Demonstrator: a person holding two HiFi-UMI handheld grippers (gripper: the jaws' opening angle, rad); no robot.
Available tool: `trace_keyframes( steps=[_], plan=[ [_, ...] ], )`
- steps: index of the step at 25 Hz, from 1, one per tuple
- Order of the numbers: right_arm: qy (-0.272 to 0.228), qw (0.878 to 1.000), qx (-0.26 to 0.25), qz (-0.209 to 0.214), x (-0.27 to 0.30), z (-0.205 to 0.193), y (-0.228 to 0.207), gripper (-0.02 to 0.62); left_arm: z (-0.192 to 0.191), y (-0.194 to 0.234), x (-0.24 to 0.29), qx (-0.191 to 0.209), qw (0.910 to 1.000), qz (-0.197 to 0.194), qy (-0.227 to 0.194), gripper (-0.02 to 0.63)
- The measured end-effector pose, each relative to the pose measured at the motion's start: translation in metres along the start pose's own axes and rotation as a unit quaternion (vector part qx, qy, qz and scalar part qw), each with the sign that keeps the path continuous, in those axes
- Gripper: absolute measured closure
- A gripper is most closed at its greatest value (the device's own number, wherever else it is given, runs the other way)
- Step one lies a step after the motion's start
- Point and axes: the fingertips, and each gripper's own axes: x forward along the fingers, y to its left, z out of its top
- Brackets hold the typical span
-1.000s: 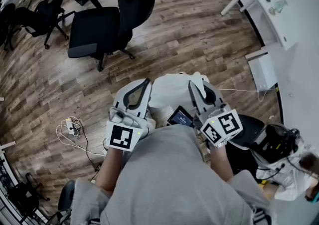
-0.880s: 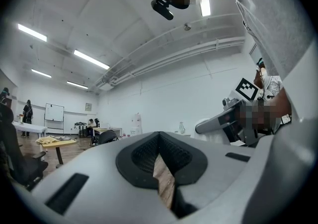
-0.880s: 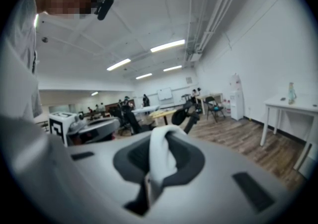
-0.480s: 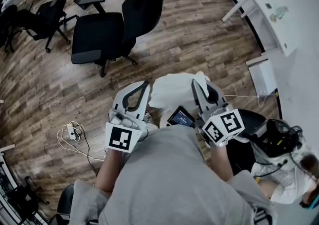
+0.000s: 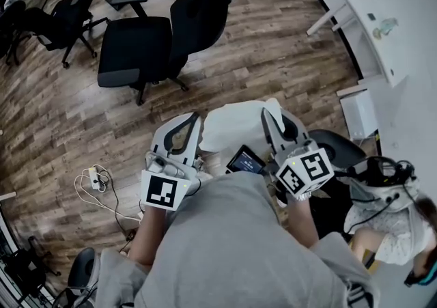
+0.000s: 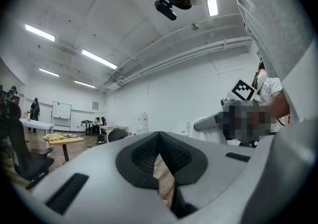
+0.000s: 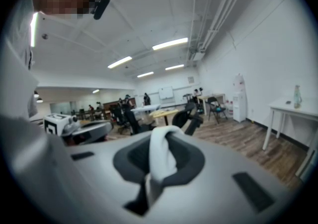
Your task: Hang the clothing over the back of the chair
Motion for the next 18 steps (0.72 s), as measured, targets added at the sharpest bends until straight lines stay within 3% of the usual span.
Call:
trace_keyframes(
  steps=[5,18],
  plan=[
    [0.007,1.000,0.004,0.015,0.020,0.002,-0.013,0.554,-0.002,0.014,0.015,-0.003,0.9998,0.021,0.004,0.572],
    [0.013,0.999,-0.002,0.039,0.085,0.031,-0.076,0.554,0.001,0.045,0.104,0.004,0.9994,0.031,0.014,0.572]
  ],
)
